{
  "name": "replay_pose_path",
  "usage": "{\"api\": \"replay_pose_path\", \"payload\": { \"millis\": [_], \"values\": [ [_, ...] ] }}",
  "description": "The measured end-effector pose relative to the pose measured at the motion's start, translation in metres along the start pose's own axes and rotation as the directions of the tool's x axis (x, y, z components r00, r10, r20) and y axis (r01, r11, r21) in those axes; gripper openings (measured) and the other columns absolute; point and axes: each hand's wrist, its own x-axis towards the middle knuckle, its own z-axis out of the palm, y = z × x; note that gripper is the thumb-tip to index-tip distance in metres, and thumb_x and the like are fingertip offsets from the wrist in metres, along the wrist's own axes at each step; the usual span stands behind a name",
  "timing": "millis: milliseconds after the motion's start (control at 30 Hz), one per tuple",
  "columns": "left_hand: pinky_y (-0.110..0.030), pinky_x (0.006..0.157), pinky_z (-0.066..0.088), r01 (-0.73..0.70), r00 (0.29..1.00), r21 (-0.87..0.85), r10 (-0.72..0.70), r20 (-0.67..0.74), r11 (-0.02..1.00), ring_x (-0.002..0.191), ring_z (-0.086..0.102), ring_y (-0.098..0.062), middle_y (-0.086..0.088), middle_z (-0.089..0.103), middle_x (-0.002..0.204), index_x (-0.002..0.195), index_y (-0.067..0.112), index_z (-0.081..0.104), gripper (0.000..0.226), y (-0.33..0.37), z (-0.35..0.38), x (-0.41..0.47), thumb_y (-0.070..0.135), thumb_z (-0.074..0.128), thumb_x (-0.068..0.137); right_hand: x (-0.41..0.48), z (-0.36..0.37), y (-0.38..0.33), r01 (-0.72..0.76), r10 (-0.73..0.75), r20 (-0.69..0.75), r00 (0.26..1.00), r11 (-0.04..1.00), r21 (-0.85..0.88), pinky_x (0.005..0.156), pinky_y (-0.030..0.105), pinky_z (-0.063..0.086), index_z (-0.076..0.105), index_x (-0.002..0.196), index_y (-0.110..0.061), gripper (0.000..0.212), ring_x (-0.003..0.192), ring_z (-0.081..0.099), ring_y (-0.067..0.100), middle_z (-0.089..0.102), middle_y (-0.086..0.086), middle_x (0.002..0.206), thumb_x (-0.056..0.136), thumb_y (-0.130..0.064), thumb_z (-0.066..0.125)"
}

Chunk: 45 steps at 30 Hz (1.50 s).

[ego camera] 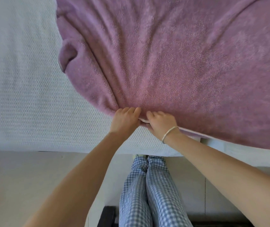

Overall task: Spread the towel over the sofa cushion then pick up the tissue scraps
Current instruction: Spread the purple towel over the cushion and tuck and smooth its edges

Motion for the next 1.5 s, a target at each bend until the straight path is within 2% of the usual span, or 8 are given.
{"api": "replay_pose_path", "payload": {
  "millis": [133,533,767,1000,1100,1200,1400,1500],
  "values": [
    [-0.018,0.033,0.040,-0.007,1.000,0.103,0.006,0.008,0.995,0.037,0.055,-0.017,0.001,0.057,0.047,0.060,0.012,0.060,0.031,-0.012,-0.006,-0.012,0.016,0.088,0.045,0.021,-0.009,-0.018,0.061,-0.060,0.033,0.998,0.997,-0.041,0.072,0.038,0.051,0.044,0.116,-0.007,0.026,0.099,0.066,0.030,0.069,0.012,0.105,0.096,-0.025,0.042],
    [-0.023,0.051,0.048,-0.030,0.999,0.248,0.024,0.029,0.968,0.054,0.059,-0.020,0.000,0.061,0.060,0.065,0.015,0.062,0.030,-0.076,-0.011,-0.029,0.009,0.084,0.044,0.046,0.001,-0.057,0.018,-0.016,0.028,0.999,0.998,-0.063,0.081,0.040,0.049,0.047,0.120,-0.006,0.029,0.114,0.053,0.030,0.059,0.013,0.119,0.093,-0.015,0.045],
    [-0.021,0.052,0.047,-0.046,0.996,0.278,0.064,-0.057,0.960,0.052,0.061,-0.018,0.003,0.061,0.055,0.063,0.018,0.067,0.023,-0.140,-0.057,-0.022,0.013,0.078,0.044,0.075,-0.015,-0.120,-0.036,0.024,-0.259,0.966,0.998,-0.041,0.029,0.017,0.040,0.064,0.054,-0.012,0.034,0.036,0.060,0.019,0.061,0.001,0.043,0.031,-0.013,0.088],
    [-0.021,0.052,0.045,-0.023,0.997,0.303,0.046,-0.067,0.953,0.053,0.059,-0.018,0.002,0.060,0.057,0.061,0.017,0.062,0.031,-0.160,-0.071,-0.035,0.010,0.082,0.038,0.074,-0.039,-0.128,-0.073,0.074,-0.023,0.997,0.997,0.013,0.076,0.039,0.050,0.055,0.113,-0.008,0.023,0.103,0.062,0.030,0.066,0.012,0.109,0.096,-0.014,0.041],
    [-0.021,0.051,0.046,-0.036,0.998,0.305,0.052,-0.043,0.952,0.054,0.059,-0.019,0.001,0.060,0.058,0.059,0.015,0.062,0.035,-0.172,-0.071,-0.039,0.007,0.083,0.032,0.058,-0.030,-0.130,0.001,-0.007,-0.093,0.996,0.998,-0.065,0.050,0.030,0.051,0.062,0.089,-0.010,0.008,0.071,0.069,0.022,0.071,0.006,0.077,0.082,-0.010,0.065],
    [-0.022,0.052,0.046,-0.101,0.992,0.331,0.121,-0.042,0.938,0.054,0.059,-0.020,-0.001,0.060,0.058,0.060,0.014,0.061,0.033,-0.184,-0.076,-0.041,0.006,0.082,0.036,0.045,-0.024,-0.125,0.026,-0.044,-0.200,0.979,0.995,-0.096,0.025,0.011,0.030,0.060,0.055,-0.014,0.029,0.030,0.055,0.014,0.055,-0.002,0.038,0.047,-0.009,0.087],
    [-0.038,0.057,0.050,0.122,0.991,0.263,-0.105,-0.079,0.957,0.058,0.061,-0.033,-0.017,0.064,0.067,0.073,-0.001,0.063,0.029,-0.230,-0.090,-0.065,-0.013,0.074,0.049,0.033,-0.015,-0.118,0.078,-0.121,-0.251,0.960,0.981,-0.175,0.026,0.010,0.031,0.060,0.051,-0.016,0.010,0.028,0.055,0.013,0.055,-0.001,0.037,0.061,-0.014,0.063],
    [-0.038,0.055,0.049,0.128,0.991,0.259,-0.135,0.009,0.957,0.054,0.060,-0.032,-0.017,0.062,0.058,0.064,0.000,0.062,0.023,-0.249,-0.089,-0.086,-0.018,0.071,0.052,0.029,-0.001,-0.116,0.049,-0.075,-0.154,0.985,0.985,-0.164,0.026,0.014,0.035,0.061,0.052,-0.015,0.026,0.030,0.056,0.015,0.057,0.000,0.039,0.043,-0.010,0.085]
  ]
}}
